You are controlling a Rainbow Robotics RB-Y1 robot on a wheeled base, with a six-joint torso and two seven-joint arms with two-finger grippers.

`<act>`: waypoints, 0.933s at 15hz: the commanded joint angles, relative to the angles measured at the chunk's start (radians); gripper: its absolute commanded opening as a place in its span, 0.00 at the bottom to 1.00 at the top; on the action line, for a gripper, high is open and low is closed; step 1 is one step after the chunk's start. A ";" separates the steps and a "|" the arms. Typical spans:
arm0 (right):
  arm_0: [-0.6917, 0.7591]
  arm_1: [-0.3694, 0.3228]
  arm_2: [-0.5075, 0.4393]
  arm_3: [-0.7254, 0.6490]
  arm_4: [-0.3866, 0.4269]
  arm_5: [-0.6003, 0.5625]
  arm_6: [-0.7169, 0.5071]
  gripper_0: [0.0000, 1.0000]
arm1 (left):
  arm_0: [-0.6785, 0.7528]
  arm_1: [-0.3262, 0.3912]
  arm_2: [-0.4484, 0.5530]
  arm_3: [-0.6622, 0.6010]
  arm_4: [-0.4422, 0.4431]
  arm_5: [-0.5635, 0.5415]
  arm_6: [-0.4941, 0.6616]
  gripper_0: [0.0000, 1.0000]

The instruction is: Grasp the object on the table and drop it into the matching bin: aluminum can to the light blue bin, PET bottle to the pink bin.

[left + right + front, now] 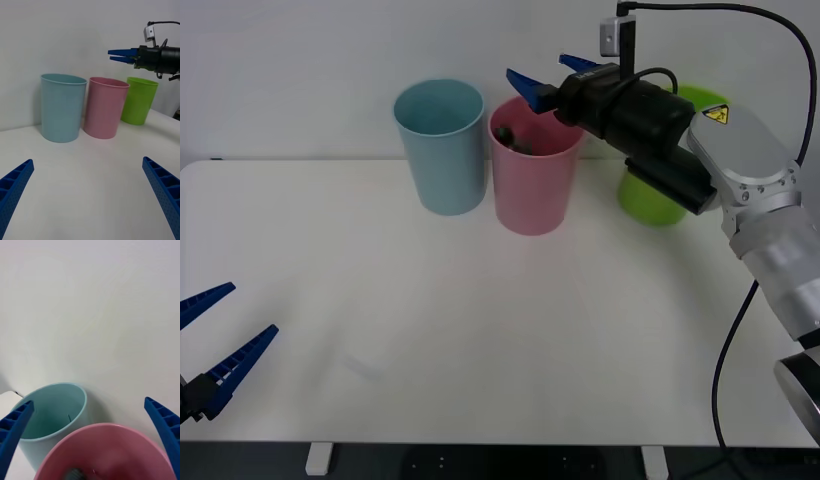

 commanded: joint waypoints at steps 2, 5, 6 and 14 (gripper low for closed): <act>0.090 -0.026 -0.014 -0.123 -0.012 -0.002 0.005 1.00 | 0.000 0.000 0.000 0.000 0.000 0.000 0.000 1.00; 0.178 -0.063 -0.018 -0.236 -0.024 -0.002 0.007 1.00 | 0.000 0.000 0.000 0.000 0.000 0.000 0.000 1.00; 0.205 -0.076 -0.018 -0.265 -0.035 -0.002 0.007 1.00 | 0.000 0.000 0.000 0.000 0.000 0.000 0.000 1.00; 0.486 -0.222 -0.064 -0.535 -0.120 -0.029 0.053 1.00 | 0.000 0.000 0.000 0.000 0.000 0.000 0.000 1.00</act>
